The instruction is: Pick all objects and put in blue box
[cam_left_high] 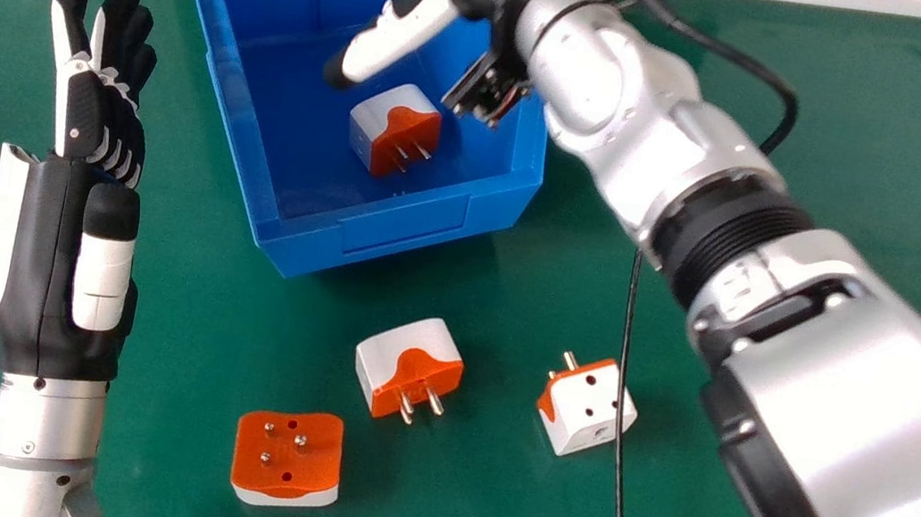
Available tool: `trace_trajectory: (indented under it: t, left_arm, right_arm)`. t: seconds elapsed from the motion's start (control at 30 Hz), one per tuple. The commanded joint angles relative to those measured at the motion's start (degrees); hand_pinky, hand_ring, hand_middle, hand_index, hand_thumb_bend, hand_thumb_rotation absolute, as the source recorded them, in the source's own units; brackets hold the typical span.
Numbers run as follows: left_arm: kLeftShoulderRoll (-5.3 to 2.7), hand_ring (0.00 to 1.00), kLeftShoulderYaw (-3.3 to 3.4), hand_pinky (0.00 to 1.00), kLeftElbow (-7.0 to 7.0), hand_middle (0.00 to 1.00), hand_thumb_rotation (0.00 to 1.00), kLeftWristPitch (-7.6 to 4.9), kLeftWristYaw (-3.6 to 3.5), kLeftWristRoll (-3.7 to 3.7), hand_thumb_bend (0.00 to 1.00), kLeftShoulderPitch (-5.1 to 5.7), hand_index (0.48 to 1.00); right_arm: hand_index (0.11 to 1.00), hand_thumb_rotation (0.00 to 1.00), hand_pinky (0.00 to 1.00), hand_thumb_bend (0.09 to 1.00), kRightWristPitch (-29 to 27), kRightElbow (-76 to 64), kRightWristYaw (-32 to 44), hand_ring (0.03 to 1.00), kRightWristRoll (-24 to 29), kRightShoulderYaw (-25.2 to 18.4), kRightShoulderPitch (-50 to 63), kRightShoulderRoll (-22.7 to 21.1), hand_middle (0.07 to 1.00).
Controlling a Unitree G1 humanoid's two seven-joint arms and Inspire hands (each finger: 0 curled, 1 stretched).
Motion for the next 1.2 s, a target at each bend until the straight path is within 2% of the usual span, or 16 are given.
trace_trajectory:
  t: [0.0,0.1,0.17,0.23,0.3,0.4,0.57,0.7,0.83,1.0,1.17]
  left_arm:
    - [-0.11,1.00,-0.40,1.00,-1.30,1.00,1.00,-1.80,-0.15,-0.30,0.94,0.73,1.000]
    - [-0.31,1.00,-0.69,1.00,-1.91,1.00,1.00,-1.82,-0.16,-0.51,0.95,1.40,1.000]
    - [-0.36,1.00,-0.94,1.00,-2.40,1.00,1.00,-1.52,-0.28,-0.88,0.95,1.75,1.000]
    - [-0.39,1.00,-1.17,1.00,-2.80,1.00,1.00,-1.33,-0.44,-1.24,0.95,2.02,1.000]
    - [-0.44,1.00,-1.42,1.00,-2.80,1.00,1.00,-1.16,-0.53,-1.48,0.96,2.11,1.000]
    - [-0.69,1.00,-1.71,1.00,-2.98,1.00,1.00,-0.76,-0.42,-1.42,0.96,2.21,1.000]
    - [-0.77,1.00,-1.97,1.00,-4.15,1.00,1.00,-0.33,-0.26,-1.32,0.97,2.98,1.000]
    - [-0.43,1.00,-1.70,1.00,-5.36,1.00,1.00,-0.02,-0.04,-1.28,0.97,3.71,1.000]
    - [-0.51,1.00,-1.38,1.00,-5.46,1.00,1.00,-0.13,0.39,-0.74,0.97,3.79,1.000]
    - [-0.91,1.00,-1.34,1.00,-6.17,1.00,1.00,-0.19,1.01,0.20,0.97,4.57,1.000]
    - [-1.08,1.00,-1.63,1.00,-7.42,1.00,1.00,0.15,1.66,0.84,0.96,5.33,1.000]
  right_arm:
    - [0.829,0.19,0.68,1.000,-7.37,-6.44,-0.68,0.802,3.16,-2.48,0.89,-4.16,0.831]
    - [0.820,0.19,0.66,1.000,-15.16,-15.32,0.05,0.779,6.89,-5.56,6.88,-8.90,0.819]
    - [0.800,0.24,0.60,0.993,-18.96,-24.49,2.19,0.732,10.80,-8.42,13.27,-12.19,0.790]
    - [0.793,0.25,0.57,0.989,-21.27,-33.60,4.12,0.718,14.46,-11.04,20.17,-15.11,0.782]
    - [0.788,0.28,0.55,0.984,-22.11,-41.09,5.78,0.710,17.17,-13.01,26.81,-17.49,0.781]
    - [0.791,0.29,0.53,0.977,-20.77,-50.49,8.40,0.709,19.90,-15.29,35.54,-20.49,0.784]
    - [0.791,0.28,0.52,0.963,-19.12,-61.86,10.62,0.705,22.23,-18.83,47.46,-23.97,0.782]
    - [0.788,0.28,0.52,0.961,-19.37,-67.59,11.04,0.706,22.94,-21.41,56.84,-25.16,0.779]
    - [0.792,0.27,0.53,0.958,-21.69,-68.98,11.04,0.723,23.56,-22.70,64.24,-24.67,0.788]
    - [0.798,0.26,0.55,0.950,-24.13,-67.98,10.24,0.742,21.65,-21.94,71.33,-23.36,0.805]
    - [0.812,0.25,0.58,0.937,-21.07,-69.39,10.98,0.784,18.24,-19.72,76.99,-22.44,0.829]
